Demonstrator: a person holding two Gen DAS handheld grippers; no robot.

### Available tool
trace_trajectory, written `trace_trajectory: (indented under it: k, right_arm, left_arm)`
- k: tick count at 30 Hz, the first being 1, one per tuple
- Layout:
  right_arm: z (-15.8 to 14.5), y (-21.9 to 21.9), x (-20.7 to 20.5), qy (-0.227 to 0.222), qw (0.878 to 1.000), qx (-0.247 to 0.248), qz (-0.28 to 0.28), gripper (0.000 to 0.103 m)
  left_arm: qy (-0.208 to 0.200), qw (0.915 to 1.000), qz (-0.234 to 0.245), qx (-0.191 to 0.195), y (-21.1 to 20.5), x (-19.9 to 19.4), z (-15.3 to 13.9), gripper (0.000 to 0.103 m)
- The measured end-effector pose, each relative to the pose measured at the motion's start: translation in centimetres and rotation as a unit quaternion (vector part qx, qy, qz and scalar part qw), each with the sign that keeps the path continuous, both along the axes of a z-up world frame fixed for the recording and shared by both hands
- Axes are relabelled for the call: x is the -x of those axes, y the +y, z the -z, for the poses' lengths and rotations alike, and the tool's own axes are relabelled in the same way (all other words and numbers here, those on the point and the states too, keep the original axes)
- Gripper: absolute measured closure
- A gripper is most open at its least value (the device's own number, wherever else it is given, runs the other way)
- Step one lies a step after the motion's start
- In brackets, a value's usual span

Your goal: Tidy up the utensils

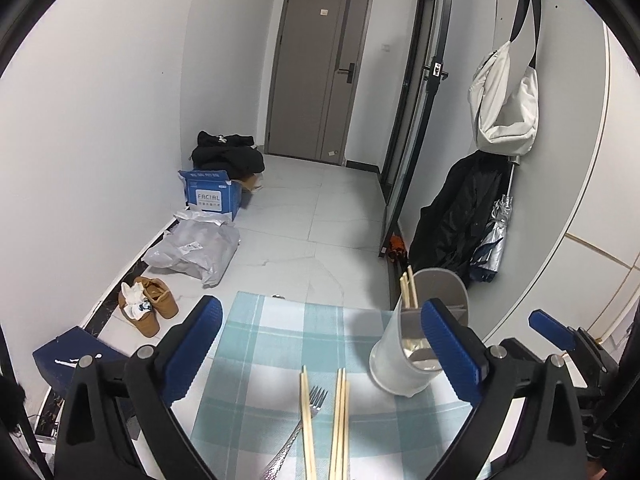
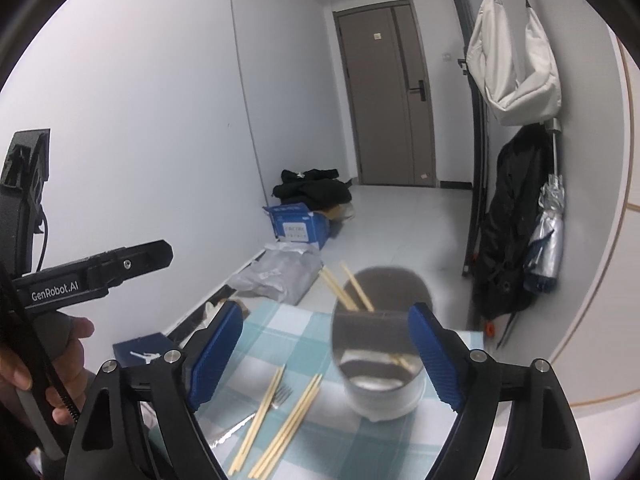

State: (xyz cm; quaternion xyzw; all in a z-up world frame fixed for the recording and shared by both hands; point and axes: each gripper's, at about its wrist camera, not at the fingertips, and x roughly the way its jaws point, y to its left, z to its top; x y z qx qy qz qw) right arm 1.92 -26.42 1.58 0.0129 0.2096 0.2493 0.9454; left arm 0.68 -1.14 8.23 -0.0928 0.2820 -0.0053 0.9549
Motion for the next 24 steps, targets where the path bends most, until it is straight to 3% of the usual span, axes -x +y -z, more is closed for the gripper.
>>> trace_trajectory:
  k: [6, 17, 24]
  right_arm:
    - [2.3, 1.2, 1.6, 0.007, 1.000, 0.008, -0.005, 0.014]
    - [6.7, 3.7, 2.1, 0.048, 0.998, 0.031, -0.008, 0.013]
    - [9.8, 4.9, 0.4, 0.097, 0.994, 0.045, -0.010, 0.013]
  left_arm:
    - [-0.008, 0.9997, -0.003, -0.024, 0.3, 1.5, 1.5, 0.004]
    - [0.031, 0.9991, -0.028, -0.003, 2.9, 1.2, 5.6, 0.004]
    - [0.070, 0.9968, -0.034, 0.019, 4.2, -0.1, 8.2, 0.004]
